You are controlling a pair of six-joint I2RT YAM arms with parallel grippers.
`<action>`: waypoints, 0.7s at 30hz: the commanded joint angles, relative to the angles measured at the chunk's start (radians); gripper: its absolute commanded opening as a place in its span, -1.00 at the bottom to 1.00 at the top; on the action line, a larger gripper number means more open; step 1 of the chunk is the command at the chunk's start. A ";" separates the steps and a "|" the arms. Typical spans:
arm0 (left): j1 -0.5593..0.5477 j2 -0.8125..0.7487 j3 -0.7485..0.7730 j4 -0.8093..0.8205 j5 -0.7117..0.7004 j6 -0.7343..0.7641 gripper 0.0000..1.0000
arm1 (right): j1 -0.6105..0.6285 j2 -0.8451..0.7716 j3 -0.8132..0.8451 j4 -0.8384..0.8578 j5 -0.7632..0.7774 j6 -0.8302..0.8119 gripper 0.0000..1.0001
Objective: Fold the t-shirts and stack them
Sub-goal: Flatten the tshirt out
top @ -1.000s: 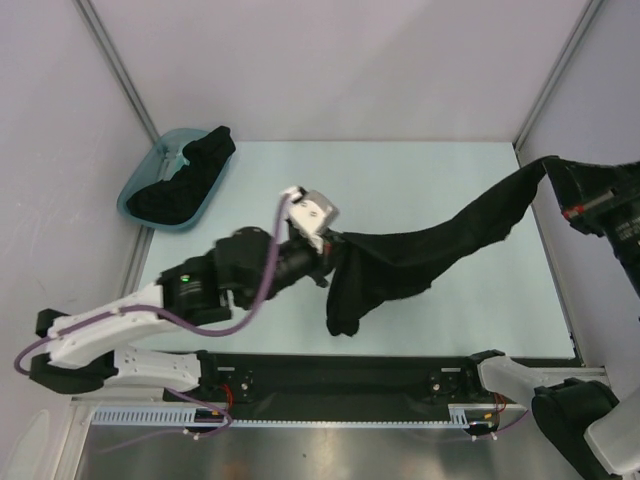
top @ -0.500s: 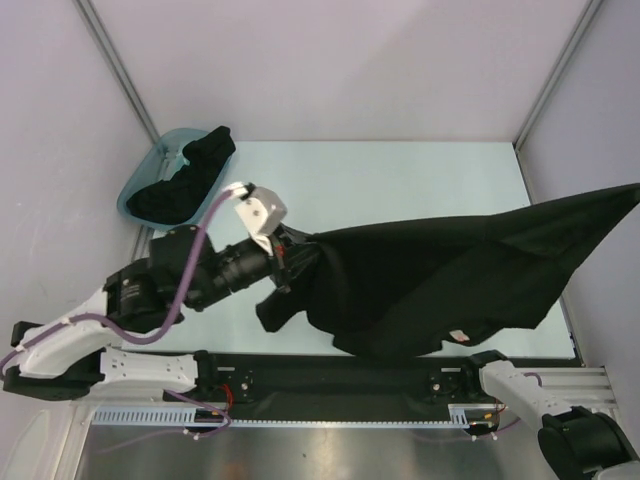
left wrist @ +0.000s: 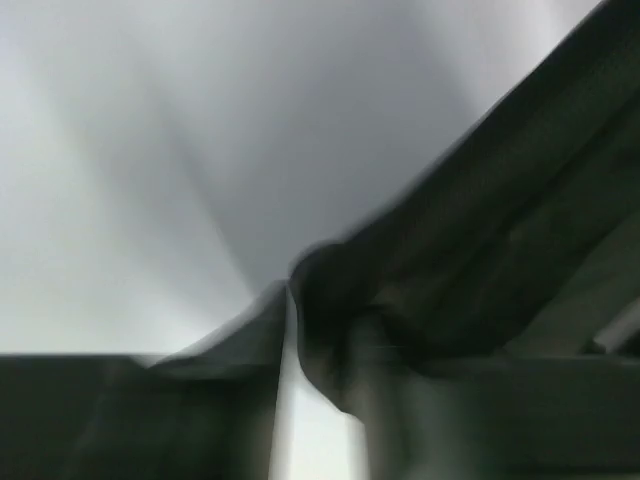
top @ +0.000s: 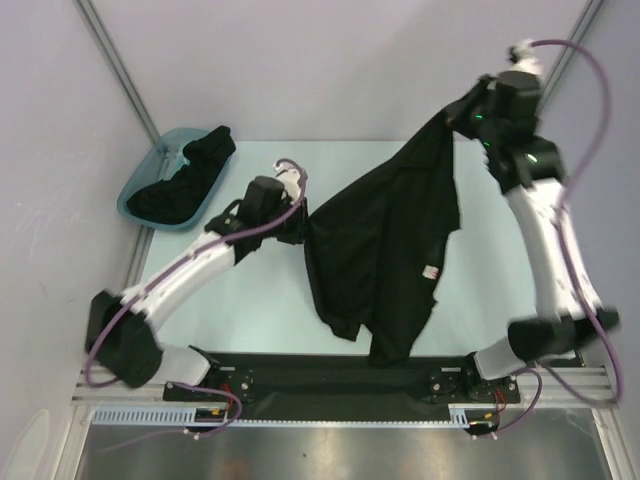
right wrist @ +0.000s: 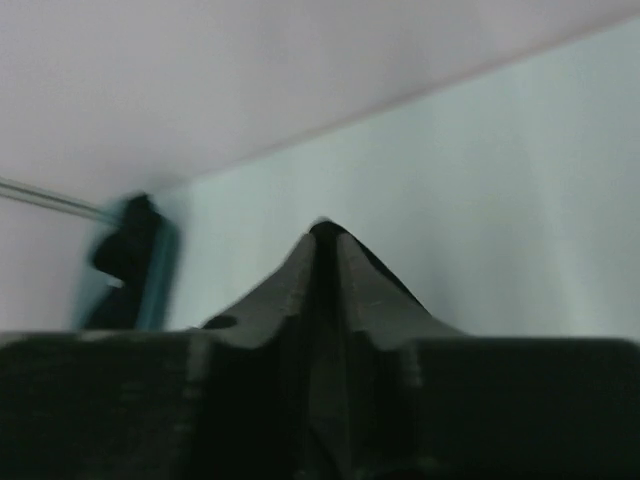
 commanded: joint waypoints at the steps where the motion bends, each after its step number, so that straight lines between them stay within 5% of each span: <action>1: 0.148 0.184 0.207 -0.110 -0.025 -0.077 -0.06 | -0.055 0.236 0.033 0.098 -0.087 -0.065 -0.56; 4: 0.162 0.353 0.424 -0.245 -0.188 -0.010 0.50 | -0.070 0.512 0.297 -0.108 -0.109 -0.123 -0.04; 6: 0.159 0.372 0.491 -0.276 -0.192 0.027 0.61 | -0.069 0.664 0.546 -0.281 -0.079 -0.135 0.15; 9: 0.132 0.296 0.472 -0.323 -0.229 0.037 0.65 | -0.053 0.663 0.536 -0.442 -0.064 -0.162 0.30; 12: 0.049 0.165 0.348 -0.301 -0.179 0.040 0.54 | -0.026 0.500 0.234 -0.437 -0.132 -0.143 0.31; 15: -0.078 0.079 0.213 -0.268 -0.094 -0.050 0.50 | 0.040 0.183 -0.273 -0.315 -0.186 -0.120 0.33; 21: -0.308 0.148 0.121 -0.222 -0.088 -0.149 0.50 | 0.125 -0.159 -0.739 -0.281 -0.357 -0.016 0.40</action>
